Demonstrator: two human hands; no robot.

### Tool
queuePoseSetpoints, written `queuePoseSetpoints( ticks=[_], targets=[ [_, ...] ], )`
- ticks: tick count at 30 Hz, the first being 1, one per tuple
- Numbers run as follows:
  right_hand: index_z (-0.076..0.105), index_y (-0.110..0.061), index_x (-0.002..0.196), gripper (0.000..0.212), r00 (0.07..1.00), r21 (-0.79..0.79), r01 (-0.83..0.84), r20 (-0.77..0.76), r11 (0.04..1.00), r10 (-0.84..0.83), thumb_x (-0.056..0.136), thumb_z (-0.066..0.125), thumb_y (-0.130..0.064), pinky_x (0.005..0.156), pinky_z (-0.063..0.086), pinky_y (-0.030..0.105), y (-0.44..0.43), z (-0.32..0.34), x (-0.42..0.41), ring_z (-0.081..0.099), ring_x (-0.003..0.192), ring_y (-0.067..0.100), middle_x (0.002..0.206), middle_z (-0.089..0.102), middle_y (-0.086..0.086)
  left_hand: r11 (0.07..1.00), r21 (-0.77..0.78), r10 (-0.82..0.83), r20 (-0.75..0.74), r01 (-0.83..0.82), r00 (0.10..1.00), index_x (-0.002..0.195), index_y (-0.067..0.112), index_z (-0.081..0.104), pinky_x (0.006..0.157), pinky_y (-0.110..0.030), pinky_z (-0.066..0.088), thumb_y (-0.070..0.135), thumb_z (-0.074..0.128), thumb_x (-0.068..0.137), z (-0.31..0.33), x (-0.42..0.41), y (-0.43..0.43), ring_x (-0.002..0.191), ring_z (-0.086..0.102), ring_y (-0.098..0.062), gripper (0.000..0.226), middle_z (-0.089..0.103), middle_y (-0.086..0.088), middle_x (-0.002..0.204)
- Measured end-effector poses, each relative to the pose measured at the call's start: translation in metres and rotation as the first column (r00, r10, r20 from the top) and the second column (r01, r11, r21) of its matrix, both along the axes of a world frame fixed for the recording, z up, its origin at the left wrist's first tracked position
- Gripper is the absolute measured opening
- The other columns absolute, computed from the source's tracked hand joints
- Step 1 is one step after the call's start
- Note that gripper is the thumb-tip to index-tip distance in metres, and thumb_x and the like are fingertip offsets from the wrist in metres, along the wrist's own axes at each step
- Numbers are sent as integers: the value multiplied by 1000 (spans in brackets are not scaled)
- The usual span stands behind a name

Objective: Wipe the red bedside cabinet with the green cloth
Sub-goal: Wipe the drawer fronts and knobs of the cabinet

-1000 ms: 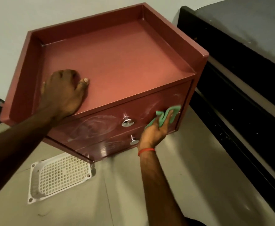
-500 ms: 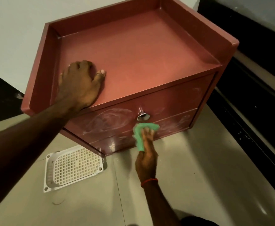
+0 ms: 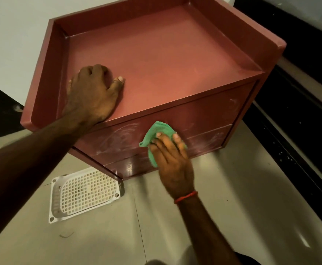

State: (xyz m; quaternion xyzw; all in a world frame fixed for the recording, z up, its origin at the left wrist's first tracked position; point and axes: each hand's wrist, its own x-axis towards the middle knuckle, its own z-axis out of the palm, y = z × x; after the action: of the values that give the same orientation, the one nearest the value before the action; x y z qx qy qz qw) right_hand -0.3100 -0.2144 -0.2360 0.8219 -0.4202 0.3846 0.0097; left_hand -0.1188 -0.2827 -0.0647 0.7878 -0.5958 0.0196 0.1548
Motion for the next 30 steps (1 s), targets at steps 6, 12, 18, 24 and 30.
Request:
queuePoseSetpoints(
  ticks=[6, 12, 18, 24, 30],
  targets=[
    [69, -12, 118, 26, 1000, -101, -4, -15, 995, 3, 99, 54, -5, 112, 34, 53, -9, 4, -12, 47, 136, 16, 129, 66, 2, 1000, -5, -6, -9, 6, 1000, 144, 17, 52, 115, -56, 38, 64, 41, 100, -2, 2, -1, 134, 49, -36, 65, 53, -16, 146],
    [71, -13, 116, 23, 980, -27, 71, 189, 997, -64, 97, 60, -8, 107, 38, 47, -7, 12, -10, 49, 135, 19, 127, 67, -2, 1000, -12, 0, -10, 0, 1000, 141, 17, 54, 112, -55, 40, 65, 41, 98, -3, 2, -3, 131, 51, -37, 66, 56, -16, 142],
    [67, -20, 111, 46, 959, 256, 107, 230, 961, -168, 75, 62, 8, 83, 48, 42, -15, 48, -19, 55, 104, 22, 113, 68, -5, 1000, -16, 0, -14, -1, 1000, 143, 17, 53, 116, -56, 37, 63, 43, 99, -1, -1, 0, 134, 49, -37, 64, 54, -17, 143],
    [69, -20, 98, 40, 915, 439, 4, 361, 899, -181, 77, 61, 13, 68, 53, 28, -29, 69, -26, 61, 82, 13, 91, 66, -2, 1000, -18, 12, -30, -12, 999, 140, 15, 55, 114, -60, 38, 65, 41, 97, 1, -1, 1, 132, 51, -38, 68, 57, -17, 141],
    [65, -14, 96, 14, 927, -88, -25, -375, 996, -10, 94, 51, -10, 81, 42, 44, -22, 74, -23, 54, 89, 33, 94, 60, 7, 1000, -3, 7, -7, -7, 1000, 139, 14, 55, 115, -60, 36, 63, 42, 98, -2, -2, -2, 133, 49, -42, 66, 55, -20, 142]
  ],
)
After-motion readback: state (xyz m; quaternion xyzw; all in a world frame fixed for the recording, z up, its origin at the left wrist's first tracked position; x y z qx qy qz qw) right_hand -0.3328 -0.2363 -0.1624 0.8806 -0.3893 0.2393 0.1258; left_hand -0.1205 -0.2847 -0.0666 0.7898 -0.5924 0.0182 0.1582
